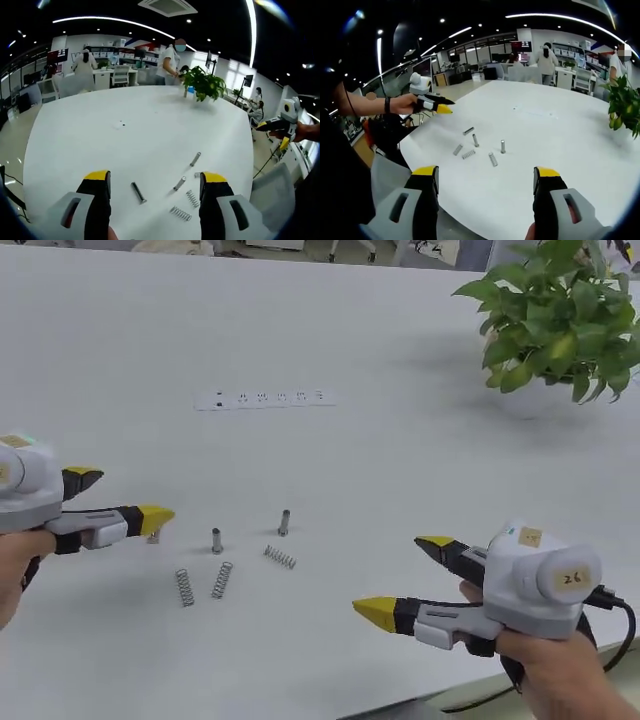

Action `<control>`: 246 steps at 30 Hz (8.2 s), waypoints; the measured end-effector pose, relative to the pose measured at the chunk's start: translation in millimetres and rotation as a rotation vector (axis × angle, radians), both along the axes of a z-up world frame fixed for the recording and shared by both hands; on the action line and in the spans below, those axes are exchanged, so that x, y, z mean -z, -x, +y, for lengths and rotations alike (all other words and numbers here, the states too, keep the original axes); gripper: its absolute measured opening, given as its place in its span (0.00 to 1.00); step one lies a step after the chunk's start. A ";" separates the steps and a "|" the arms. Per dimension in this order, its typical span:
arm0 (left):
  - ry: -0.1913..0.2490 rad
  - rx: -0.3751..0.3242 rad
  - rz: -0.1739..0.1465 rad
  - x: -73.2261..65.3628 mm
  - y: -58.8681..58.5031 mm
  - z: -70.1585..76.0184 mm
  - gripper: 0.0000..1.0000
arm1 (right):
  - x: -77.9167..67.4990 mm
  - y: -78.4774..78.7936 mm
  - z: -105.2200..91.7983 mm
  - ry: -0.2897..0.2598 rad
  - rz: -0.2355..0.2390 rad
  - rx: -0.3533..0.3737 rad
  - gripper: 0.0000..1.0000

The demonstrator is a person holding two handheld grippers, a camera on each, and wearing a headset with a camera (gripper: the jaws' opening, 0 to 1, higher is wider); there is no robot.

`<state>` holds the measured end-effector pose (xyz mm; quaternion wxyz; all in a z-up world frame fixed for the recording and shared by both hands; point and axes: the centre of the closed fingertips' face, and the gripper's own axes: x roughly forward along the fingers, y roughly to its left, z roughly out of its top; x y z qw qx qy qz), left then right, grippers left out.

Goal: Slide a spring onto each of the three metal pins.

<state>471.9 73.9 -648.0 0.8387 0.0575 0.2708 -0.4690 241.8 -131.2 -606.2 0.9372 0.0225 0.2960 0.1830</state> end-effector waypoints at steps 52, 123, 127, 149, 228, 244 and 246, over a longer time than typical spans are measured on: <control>-0.169 -0.170 0.174 135.8 -44.5 -21.2 0.09 | 18.3 -9.9 3.7 0.007 0.076 -0.068 0.78; -0.249 -0.188 0.058 87.5 0.5 7.3 0.00 | 22.7 9.5 12.0 -0.017 0.044 -0.069 0.77; -0.253 -0.181 0.053 86.8 3.9 7.0 0.00 | 23.0 11.8 11.9 -0.016 0.045 -0.069 0.77; -0.302 -0.124 0.030 90.4 20.5 10.0 0.00 | 20.5 14.7 12.2 -0.015 0.035 -0.067 0.77; -0.188 -0.151 -0.004 35.4 49.3 70.6 0.35 | 25.6 23.9 15.4 -0.030 0.033 -0.082 0.76; -0.122 -0.186 -0.018 21.2 80.1 92.4 0.48 | 30.2 20.9 29.5 -0.025 0.040 -0.117 0.77; -0.107 -0.194 -0.011 20.1 84.9 95.0 0.49 | 30.5 20.3 31.2 -0.026 0.042 -0.123 0.77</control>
